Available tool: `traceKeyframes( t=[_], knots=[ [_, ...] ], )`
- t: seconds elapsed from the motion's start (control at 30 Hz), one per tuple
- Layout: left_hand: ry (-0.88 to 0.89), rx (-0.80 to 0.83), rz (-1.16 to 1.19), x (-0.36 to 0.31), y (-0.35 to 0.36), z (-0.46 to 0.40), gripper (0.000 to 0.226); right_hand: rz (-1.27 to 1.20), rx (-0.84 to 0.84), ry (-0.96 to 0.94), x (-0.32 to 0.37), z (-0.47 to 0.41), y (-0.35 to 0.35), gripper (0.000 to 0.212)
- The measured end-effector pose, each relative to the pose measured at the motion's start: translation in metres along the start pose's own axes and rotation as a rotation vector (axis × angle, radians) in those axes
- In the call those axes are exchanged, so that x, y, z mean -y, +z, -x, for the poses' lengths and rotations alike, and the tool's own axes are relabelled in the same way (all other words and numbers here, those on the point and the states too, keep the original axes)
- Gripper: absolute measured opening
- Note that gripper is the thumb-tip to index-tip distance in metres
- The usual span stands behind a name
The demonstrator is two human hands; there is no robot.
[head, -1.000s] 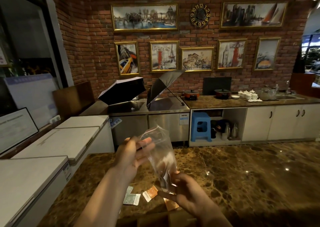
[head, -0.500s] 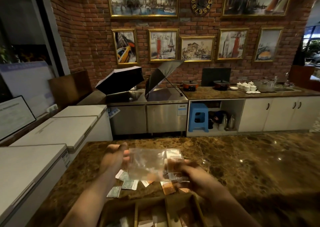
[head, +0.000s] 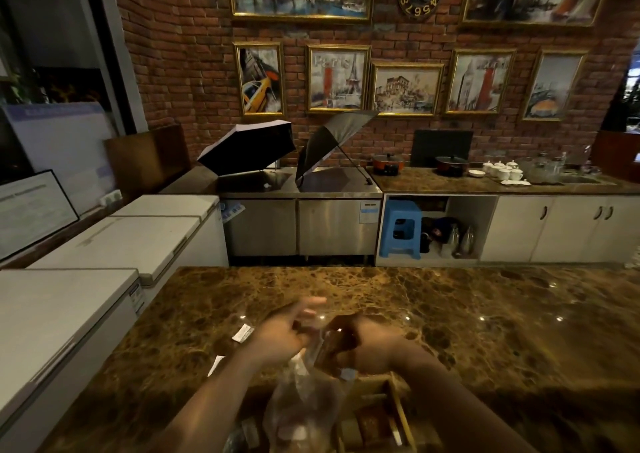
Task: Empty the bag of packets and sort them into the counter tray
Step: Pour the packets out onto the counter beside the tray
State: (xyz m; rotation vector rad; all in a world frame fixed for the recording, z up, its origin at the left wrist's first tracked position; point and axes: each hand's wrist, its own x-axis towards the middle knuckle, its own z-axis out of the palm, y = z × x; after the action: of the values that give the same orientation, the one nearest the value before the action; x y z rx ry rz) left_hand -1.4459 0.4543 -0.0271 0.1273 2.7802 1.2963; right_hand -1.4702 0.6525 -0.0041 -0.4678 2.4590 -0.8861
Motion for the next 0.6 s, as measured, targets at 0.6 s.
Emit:
traceKeyframes(
  t=[0.6],
  knots=[
    [0.132, -0.214, -0.139, 0.033, -0.001, 0.011, 0.016, 0.138, -0.09, -0.172, -0.004, -0.021, 0.005, 0.032]
  ],
)
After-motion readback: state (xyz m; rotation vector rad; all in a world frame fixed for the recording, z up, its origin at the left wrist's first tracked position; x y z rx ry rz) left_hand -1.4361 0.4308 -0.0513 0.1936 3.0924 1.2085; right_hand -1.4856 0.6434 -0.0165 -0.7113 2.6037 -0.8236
